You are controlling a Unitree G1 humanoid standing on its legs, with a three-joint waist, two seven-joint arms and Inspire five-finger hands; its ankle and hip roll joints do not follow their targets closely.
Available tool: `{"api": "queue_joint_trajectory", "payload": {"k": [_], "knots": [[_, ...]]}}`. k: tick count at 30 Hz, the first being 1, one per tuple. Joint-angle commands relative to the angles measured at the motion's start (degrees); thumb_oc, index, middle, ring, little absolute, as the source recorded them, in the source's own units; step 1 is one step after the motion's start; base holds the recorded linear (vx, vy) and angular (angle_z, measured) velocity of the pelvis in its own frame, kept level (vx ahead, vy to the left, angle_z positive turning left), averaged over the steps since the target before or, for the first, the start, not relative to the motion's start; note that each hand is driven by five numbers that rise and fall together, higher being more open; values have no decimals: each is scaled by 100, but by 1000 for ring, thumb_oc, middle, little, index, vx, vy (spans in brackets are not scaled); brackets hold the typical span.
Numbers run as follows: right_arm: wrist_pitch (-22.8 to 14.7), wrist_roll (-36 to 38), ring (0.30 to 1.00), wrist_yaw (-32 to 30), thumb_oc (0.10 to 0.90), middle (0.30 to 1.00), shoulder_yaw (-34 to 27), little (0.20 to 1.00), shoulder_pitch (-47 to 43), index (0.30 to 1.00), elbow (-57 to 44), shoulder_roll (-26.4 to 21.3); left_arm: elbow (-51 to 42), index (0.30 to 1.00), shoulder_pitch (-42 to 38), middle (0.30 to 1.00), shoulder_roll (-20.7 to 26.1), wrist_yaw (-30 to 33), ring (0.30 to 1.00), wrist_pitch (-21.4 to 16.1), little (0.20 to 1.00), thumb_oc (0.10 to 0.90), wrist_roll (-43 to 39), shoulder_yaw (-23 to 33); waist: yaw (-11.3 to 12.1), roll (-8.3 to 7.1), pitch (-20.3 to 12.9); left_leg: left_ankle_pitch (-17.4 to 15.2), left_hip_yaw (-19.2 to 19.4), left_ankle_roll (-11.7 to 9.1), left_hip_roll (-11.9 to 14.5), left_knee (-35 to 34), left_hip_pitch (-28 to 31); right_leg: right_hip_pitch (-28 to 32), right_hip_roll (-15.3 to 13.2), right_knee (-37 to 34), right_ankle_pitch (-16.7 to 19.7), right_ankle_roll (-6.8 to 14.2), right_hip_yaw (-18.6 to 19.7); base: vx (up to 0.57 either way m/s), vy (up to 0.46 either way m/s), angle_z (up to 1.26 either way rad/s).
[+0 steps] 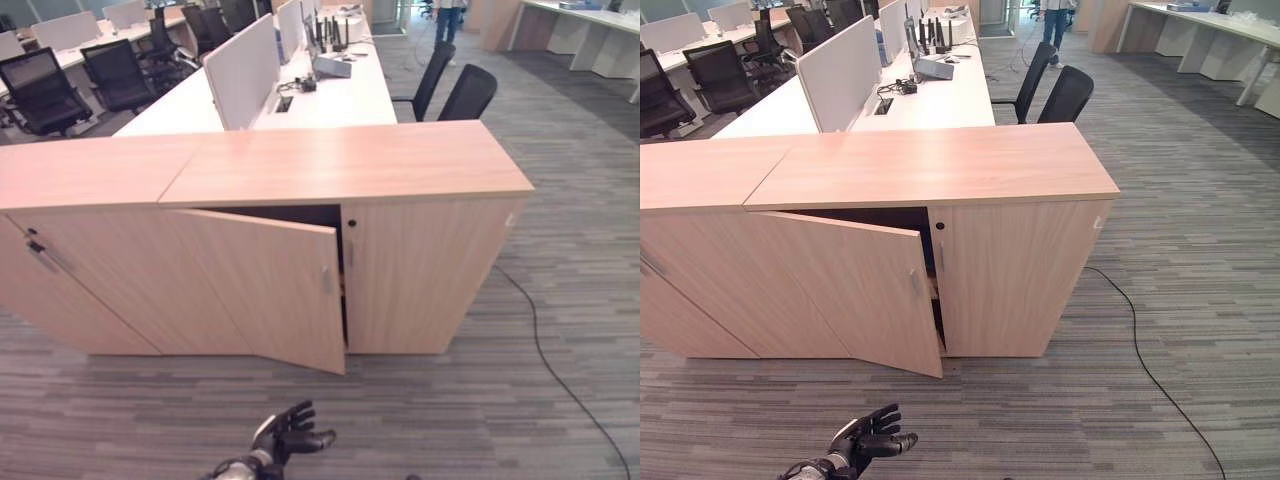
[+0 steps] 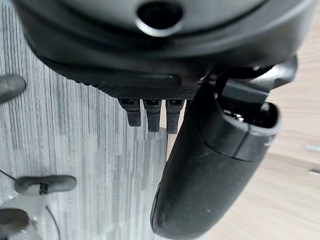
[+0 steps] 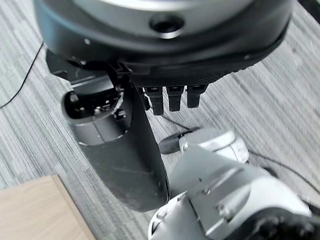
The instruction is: Put the empty folder in the office cabinet
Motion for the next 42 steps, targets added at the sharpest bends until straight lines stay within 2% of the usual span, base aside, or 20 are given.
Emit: {"api": "queue_joint_trajectory", "payload": {"k": [1,6,9,11,12,13,14,15,16,17,18,20,21,23,25,30,33,37,38,42], "knots": [[-82,-396,900,75,800,900,175,900,-303,900,330,-170,-452,900,-366,900,-153,-9,900,-507,900,800,-15,485,52,-151,119,-369,-242,-329,337,488,203,160,477,38,-1312,-295,-192,36,-141,-4],[-79,-1017,900,71,800,900,466,900,-306,900,324,-317,-203,900,-329,900,-236,139,900,-583,900,800,44,773,121,-252,168,-140,-319,-469,643,996,132,324,745,38,-1545,-485,-122,49,-251,-8],[-67,-1171,900,92,800,900,470,900,-301,900,306,-486,294,900,-383,900,-326,461,900,-726,900,800,300,1197,325,-448,322,177,-839,-448,778,2004,-222,470,909,38,-1647,-634,14,9,-222,-20],[-76,-1240,900,88,800,900,502,900,-285,900,291,-499,433,900,-406,900,-338,503,900,-767,900,800,458,1245,377,-488,359,230,-1007,-405,764,2138,-312,486,929,38,-1672,-654,28,-28,-116,-39],[-80,-1363,900,83,800,900,603,900,-281,900,301,-518,820,900,-454,900,-359,572,900,-855,900,800,729,1294,534,-593,457,31,-1454,-257,468,2296,-670,481,908,38,-1690,-638,137,-47,-113,-30],[-81,-1364,900,84,800,900,603,900,-284,900,302,-517,831,900,-462,900,-360,571,900,-863,900,800,730,1294,526,-592,453,20,-1463,-252,468,2314,-688,475,906,38,-1691,-635,129,-76,-96,4],[-63,-1436,900,83,800,900,668,900,-294,900,357,-518,1228,900,-494,900,-475,598,900,-895,900,800,398,1430,627,-689,519,-333,-1808,-166,157,2285,-983,487,843,38,-1641,-587,241,-101,-22,16],[-89,-1446,900,87,800,900,671,900,-304,900,384,-510,1460,900,-536,900,-507,593,900,-917,900,800,220,1537,672,-767,556,-410,-1946,-84,-71,2205,-1166,425,758,38,-1558,-574,255,-101,-24,10],[-89,-1446,900,87,800,900,672,900,-305,900,384,-509,1462,900,-538,900,-506,593,900,-919,900,800,220,1537,668,-767,554,-410,-1949,-83,-72,2206,-1170,423,757,38,-1558,-573,251,-105,13,-30],[-86,-1464,900,53,800,900,678,900,-354,900,495,-485,2240,900,-650,900,-680,533,900,-937,900,800,-302,1797,733,-778,643,-664,-2279,-57,-432,2057,-1370,437,739,38,-1515,-527,354,-39,19,-35],[-90,-1464,900,59,800,900,685,900,-413,900,556,-495,2658,900,-728,900,-760,424,900,-900,900,800,-746,2044,754,-760,667,-705,-2408,-75,-556,1943,-1343,458,760,38,-1495,-506,439,-38,21,-28],[-77,-1434,900,77,800,900,676,900,-447,900,608,-497,3068,900,-798,900,-769,394,900,-909,900,800,-986,2282,758,-762,663,-702,-2485,-90,-622,1905,-1344,472,768,38,-1489,-496,482,15,23,-32],[-59,-1354,900,151,800,900,722,900,-458,900,638,-376,3890,900,-950,900,-775,302,900,-869,900,800,-1273,2720,791,-732,675,-750,-2500,-82,-684,1816,-1219,593,813,42,-1473,-490,581,45,51,-58],[-50,-1320,900,177,800,900,728,900,-461,900,633,-329,4152,900,-959,900,-771,272,900,-855,900,800,-1373,2885,778,-727,643,-736,-2490,-81,-708,1698,-1137,614,817,46,-1475,-484,590,55,71,-44],[-20,-1140,900,192,800,900,582,900,-442,900,698,-296,4404,900,-897,900,-714,295,900,-880,900,800,-1550,3278,788,-655,529,-664,-2598,-11,-791,1045,-786,634,850,79,-1442,-448,653,66,101,-28],[61,-1226,900,256,800,900,494,900,-261,900,1047,-127,4422,900,-748,900,-698,71,900,-908,900,800,-1309,3042,705,-562,231,-219,-2568,54,-819,-36,-435,526,797,76,-1371,-359,643,59,112,-14],[77,-1297,900,246,800,900,504,900,-259,900,1101,-117,4413,900,-715,900,-689,124,900,-984,900,800,-1208,2972,701,-559,181,-225,-2538,66,-822,-36,-454,542,771,58,-1352,-340,606,29,68,-6],[-55,-1726,900,139,800,900,890,900,-360,900,959,-91,3968,900,-786,900,-565,627,900,-1490,900,800,-446,2642,749,-658,141,-236,-2502,75,-838,-36,-458,590,693,38,-1353,-289,508,25,54,5],[-56,-1727,900,139,800,900,890,900,-360,900,960,-90,3965,900,-785,900,-566,630,900,-1489,900,800,-444,2643,748,-658,142,-236,-2503,75,-839,-36,-457,591,693,38,-1354,-288,507,3,14,18],[-149,-2092,900,45,800,900,1371,900,-668,900,692,-116,3856,900,-965,900,-453,828,900,-1586,900,800,487,1979,778,-728,118,-248,-2491,98,-855,-36,-487,559,636,38,-1309,-232,450,7,31,19]]}}
